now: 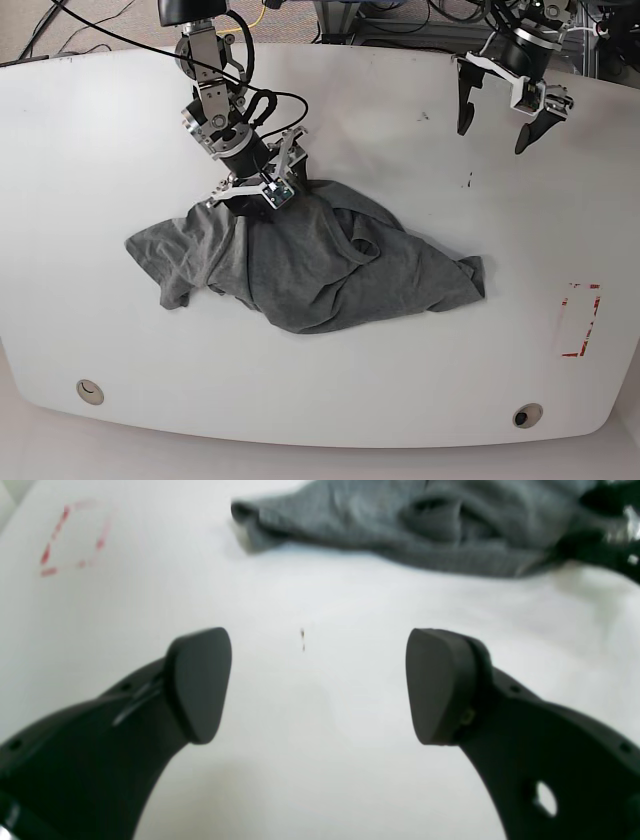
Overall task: Layout the t-shirt on the table in an organized manner, then fold the t-shirt properly
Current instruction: 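Grasp the grey t-shirt edge with the right gripper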
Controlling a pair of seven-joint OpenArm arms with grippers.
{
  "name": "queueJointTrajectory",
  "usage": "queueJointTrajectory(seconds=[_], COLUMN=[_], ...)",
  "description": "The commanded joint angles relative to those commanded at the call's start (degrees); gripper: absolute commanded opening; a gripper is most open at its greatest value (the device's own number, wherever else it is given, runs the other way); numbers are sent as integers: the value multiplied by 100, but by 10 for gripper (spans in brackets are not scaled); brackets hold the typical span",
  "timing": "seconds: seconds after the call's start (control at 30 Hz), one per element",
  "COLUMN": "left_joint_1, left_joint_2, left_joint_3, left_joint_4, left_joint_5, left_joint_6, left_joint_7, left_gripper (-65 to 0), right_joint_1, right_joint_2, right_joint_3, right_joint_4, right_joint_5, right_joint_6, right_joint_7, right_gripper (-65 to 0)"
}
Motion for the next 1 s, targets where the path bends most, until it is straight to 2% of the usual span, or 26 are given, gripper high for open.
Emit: queueJointTrajectory(seconds=[0.17,0.27,0.37,0.4,0.43,0.5,0.53,0.67,0.83,1.0], left_joint_1=[-9,-9,-53,-114,-132,-193,-193,-202,-211,-369], left_joint_2=[0,0,0,0,0,0,0,0,0,0], left_joint_3=[9,9,18,26,26,26,26,18,18,88], left_joint_4=[0,0,0,0,0,0,0,9,9,0], left_joint_5=[0,0,0,0,0,0,0,-9,-9,-9], left_joint_6=[0,0,0,0,0,0,0,0,0,0], left_joint_7=[0,0,9,9,9,9,18,18,18,26], left_gripper=[-138,-138,-138,-138,-138,-138,-138,-138,-138,-138], right_joint_1=[0,0,0,9,9,44,44,9,-360,-607], right_joint_2=[0,0,0,0,0,-26,-26,-26,-35,-44], right_joint_3=[18,18,18,18,18,18,18,18,26,18], right_joint_4=[-70,-70,-70,-70,-70,-70,-70,97,888,1987], right_joint_5=[0,9,18,26,26,9,9,9,9,35], right_joint_6=[0,0,0,0,0,0,0,0,0,0], right_joint_7=[237,246,246,246,246,246,246,237,185,-404], right_gripper=[-255,-312,-430,-495,-517,-631,-650,-645,-650,-650])
